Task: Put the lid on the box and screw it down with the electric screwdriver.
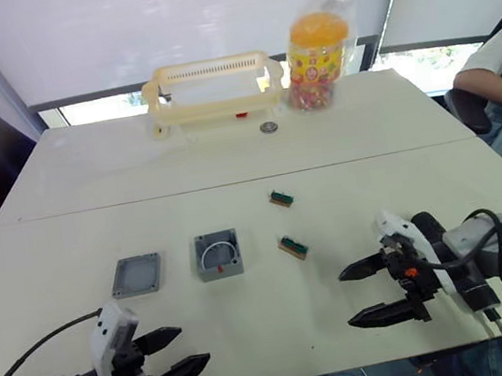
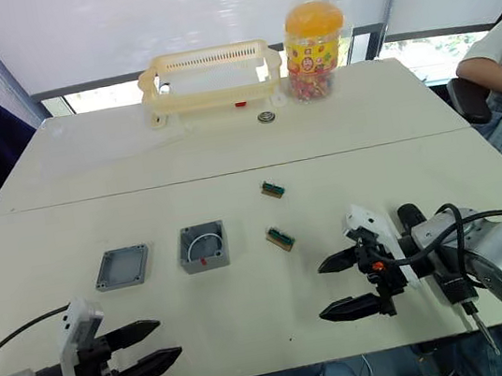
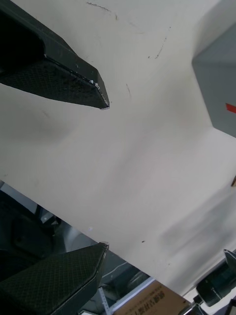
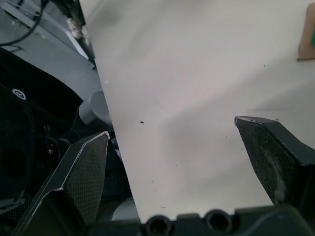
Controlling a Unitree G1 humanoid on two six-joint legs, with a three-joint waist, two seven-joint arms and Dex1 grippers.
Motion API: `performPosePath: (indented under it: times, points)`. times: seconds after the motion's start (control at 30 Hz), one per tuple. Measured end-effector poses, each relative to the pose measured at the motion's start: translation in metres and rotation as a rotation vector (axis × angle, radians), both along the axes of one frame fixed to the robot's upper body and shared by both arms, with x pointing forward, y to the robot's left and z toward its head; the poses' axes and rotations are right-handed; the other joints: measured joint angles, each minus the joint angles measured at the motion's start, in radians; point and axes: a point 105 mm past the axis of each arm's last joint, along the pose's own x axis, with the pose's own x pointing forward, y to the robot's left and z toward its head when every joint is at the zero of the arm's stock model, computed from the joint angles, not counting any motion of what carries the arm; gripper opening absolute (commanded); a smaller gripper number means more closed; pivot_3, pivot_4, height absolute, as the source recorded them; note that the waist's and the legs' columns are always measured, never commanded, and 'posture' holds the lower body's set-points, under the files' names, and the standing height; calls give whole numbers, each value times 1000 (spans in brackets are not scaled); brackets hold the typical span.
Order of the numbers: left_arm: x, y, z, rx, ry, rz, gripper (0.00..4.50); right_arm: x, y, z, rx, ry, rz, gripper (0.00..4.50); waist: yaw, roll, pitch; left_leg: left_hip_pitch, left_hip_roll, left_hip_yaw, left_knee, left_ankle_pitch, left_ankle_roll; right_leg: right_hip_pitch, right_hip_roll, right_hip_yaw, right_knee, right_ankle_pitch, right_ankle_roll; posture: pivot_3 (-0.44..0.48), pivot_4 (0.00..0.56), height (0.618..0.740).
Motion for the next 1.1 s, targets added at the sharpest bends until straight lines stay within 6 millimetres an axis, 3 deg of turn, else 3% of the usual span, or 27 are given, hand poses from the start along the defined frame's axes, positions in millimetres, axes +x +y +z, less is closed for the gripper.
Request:
performPosePath:
  times: [0.73, 0.93, 1.1]
  points:
    - [8, 5, 2, 23, -32, 16, 4453, 5, 4, 4, 60, 22, -29, 4500, 0, 0, 0, 0, 0, 0, 0, 0, 0, 0, 0, 0, 0, 0, 0, 0, 150, 740]
    - [20, 23, -1, 149, -49, 53, 4453, 15, 2, 12, 32, 23, -79, 4500, -1, 0, 0, 0, 0, 0, 0, 0, 0, 0, 0, 0, 1, 0, 0, 0, 150, 740]
    - [26, 40, 6, 300, -30, -24, 4453, 21, 2, 21, 16, 30, -123, 4500, 0, -2, 1, -1, 0, -1, 0, 0, 0, -2, 0, -1, 0, 0, -1, 0, 150, 740]
